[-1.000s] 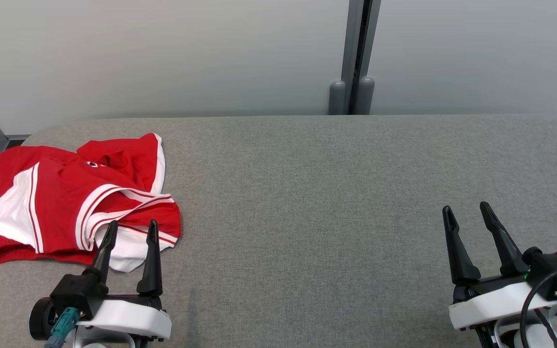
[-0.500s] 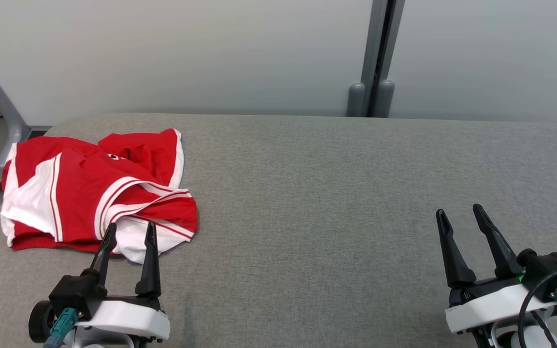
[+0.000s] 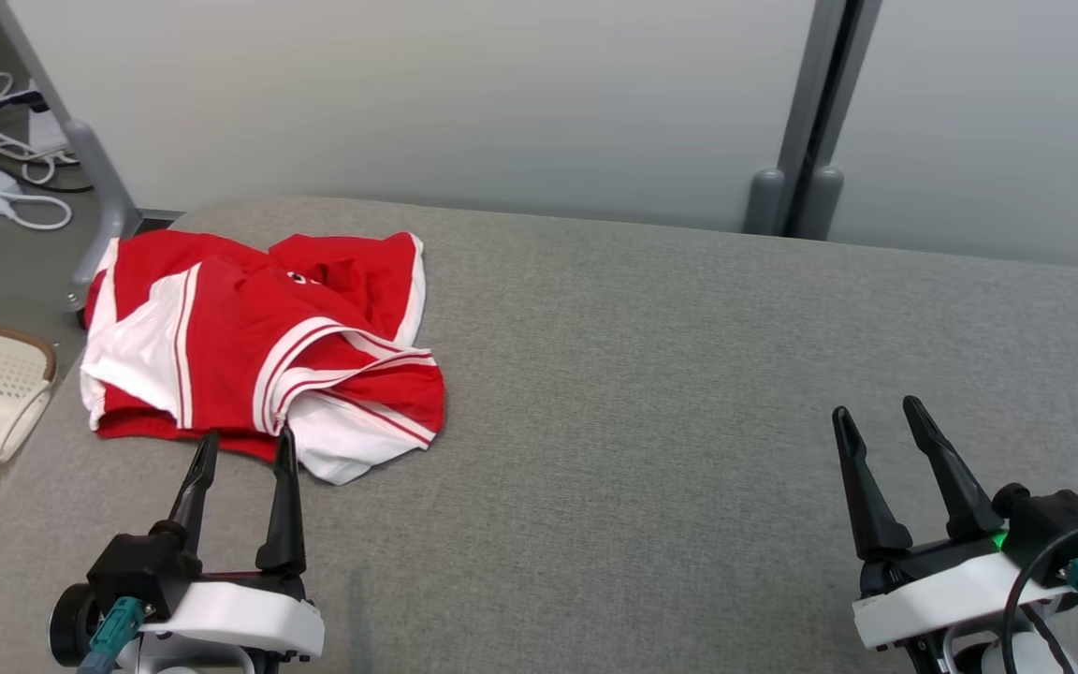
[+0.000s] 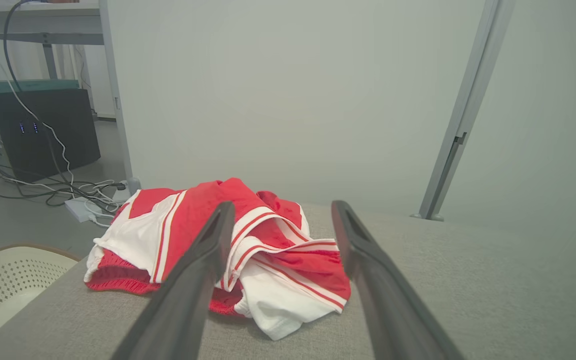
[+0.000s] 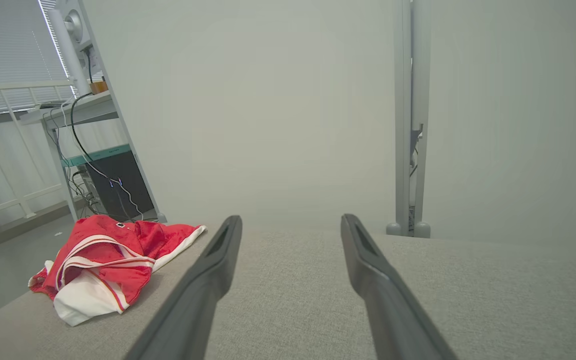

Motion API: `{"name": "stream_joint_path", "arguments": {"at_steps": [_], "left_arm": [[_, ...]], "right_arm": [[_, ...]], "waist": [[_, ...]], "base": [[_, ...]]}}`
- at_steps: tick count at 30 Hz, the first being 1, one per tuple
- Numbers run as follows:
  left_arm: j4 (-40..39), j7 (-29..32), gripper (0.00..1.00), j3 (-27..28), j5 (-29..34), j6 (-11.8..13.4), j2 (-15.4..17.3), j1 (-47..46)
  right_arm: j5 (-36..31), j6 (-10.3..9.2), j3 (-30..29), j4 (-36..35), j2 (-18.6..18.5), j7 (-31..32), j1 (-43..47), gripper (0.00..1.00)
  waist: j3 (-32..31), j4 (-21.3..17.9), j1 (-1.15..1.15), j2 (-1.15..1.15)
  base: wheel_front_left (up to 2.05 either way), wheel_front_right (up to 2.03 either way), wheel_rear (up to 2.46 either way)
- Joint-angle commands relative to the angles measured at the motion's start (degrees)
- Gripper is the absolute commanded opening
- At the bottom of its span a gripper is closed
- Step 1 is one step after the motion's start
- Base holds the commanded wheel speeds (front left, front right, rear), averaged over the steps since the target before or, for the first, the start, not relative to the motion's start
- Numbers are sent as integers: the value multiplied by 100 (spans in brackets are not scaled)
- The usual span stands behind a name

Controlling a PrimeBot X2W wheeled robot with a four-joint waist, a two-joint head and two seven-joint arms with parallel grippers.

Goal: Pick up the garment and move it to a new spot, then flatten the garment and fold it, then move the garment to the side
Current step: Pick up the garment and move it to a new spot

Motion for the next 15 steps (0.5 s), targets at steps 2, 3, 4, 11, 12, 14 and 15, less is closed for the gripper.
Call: {"name": "stream_joint_path", "arguments": {"at_steps": [2, 3, 4, 11, 12, 14, 15], "left_arm": [[-10, -7, 100, 31, 2, 43, 23, -74], [-8, -8, 100, 42, 5, 35, 23, -77], [-5, -7, 100, 54, 12, 21, 23, -83], [0, -7, 100, 57, 21, 44, 23, -99], [4, -7, 100, 62, 14, 46, 23, -87], [12, -7, 100, 64, 6, 47, 23, -74], [13, -7, 100, 68, 6, 44, 23, -71]], "right_arm": [[51, 13, 20, -25, -20, -25, 8, 100], [55, 13, 30, -30, -19, -25, -4, 100], [56, 13, 42, -34, -17, -25, -11, 100], [112, 13, 80, -66, -14, -25, -12, 100], [105, 13, 84, -73, -18, -25, -10, 100], [113, 13, 91, -77, -19, -25, -15, 100], [112, 13, 93, -81, -17, -25, -16, 100]], "waist": [[9, 127, 0, 0], [14, 161, 0, 0], [16, 191, 0, 0], [20, 410, 0, 0], [9, 473, 0, 0], [1, 532, 0, 0], [-1, 561, 0, 0]], "base": [[0, 0, 0], [0, 0, 0], [0, 0, 0], [0, 0, 0], [0, 0, 0], [0, 0, 0], [0, 0, 0]]}}
